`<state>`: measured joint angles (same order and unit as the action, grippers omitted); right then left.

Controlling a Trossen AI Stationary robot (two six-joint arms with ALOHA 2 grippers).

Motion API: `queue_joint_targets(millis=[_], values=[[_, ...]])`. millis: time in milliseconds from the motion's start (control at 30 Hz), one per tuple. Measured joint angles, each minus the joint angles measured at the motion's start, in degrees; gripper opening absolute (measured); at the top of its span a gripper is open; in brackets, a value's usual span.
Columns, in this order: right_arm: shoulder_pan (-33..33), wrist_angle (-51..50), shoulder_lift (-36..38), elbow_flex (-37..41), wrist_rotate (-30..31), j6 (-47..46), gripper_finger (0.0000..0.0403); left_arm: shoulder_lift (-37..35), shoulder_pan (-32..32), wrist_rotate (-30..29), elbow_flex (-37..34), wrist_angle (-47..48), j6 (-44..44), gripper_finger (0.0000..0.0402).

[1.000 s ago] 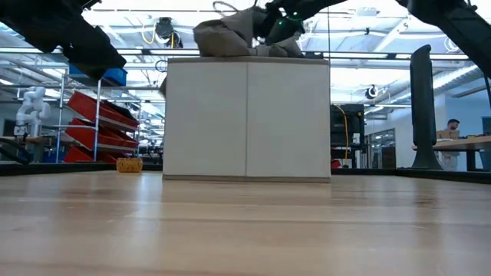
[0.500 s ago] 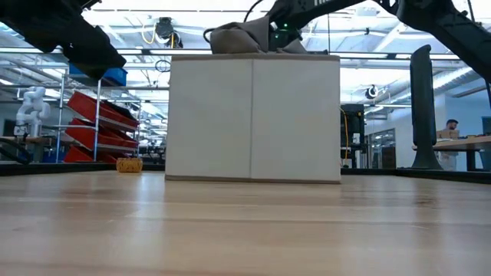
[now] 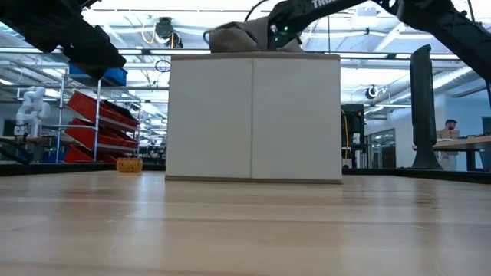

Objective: Sort clothes
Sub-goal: Put the brown jacket into the laundry bin

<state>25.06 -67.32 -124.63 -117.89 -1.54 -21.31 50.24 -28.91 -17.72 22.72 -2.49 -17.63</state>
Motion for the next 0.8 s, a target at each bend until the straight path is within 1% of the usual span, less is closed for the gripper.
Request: queue_joint_targets(millis=[267, 533, 600, 667, 800], values=[[-0.19, 3.53, 8.69, -0.04, -0.45, -0.30, 0.0126, 0.00, -0.02, -0.01, 0.00, -0.05, 0.48, 0.0187], [-0.15, 8.05, 14.78, -0.22, -0.01, -0.49, 0.0188, 0.00, 0.00, -0.03, 0.00, -0.69, 0.43, 0.0187], [-0.13, 8.68, 15.43, -0.22, 0.15, -0.45, 0.0198, 0.00, -0.01, -0.60, 0.00, -5.05, 2.11, 0.0187], [-0.11, 9.16, 15.53, -0.28, 0.15, -0.46, 0.0205, 0.00, -0.02, -2.67, 0.01, -13.23, 7.11, 0.0187], [-0.09, 9.12, 15.13, -0.28, 0.24, -0.47, 0.0214, -0.02, 0.14, -11.53, 0.07, -27.33, 21.00, 0.0187]])
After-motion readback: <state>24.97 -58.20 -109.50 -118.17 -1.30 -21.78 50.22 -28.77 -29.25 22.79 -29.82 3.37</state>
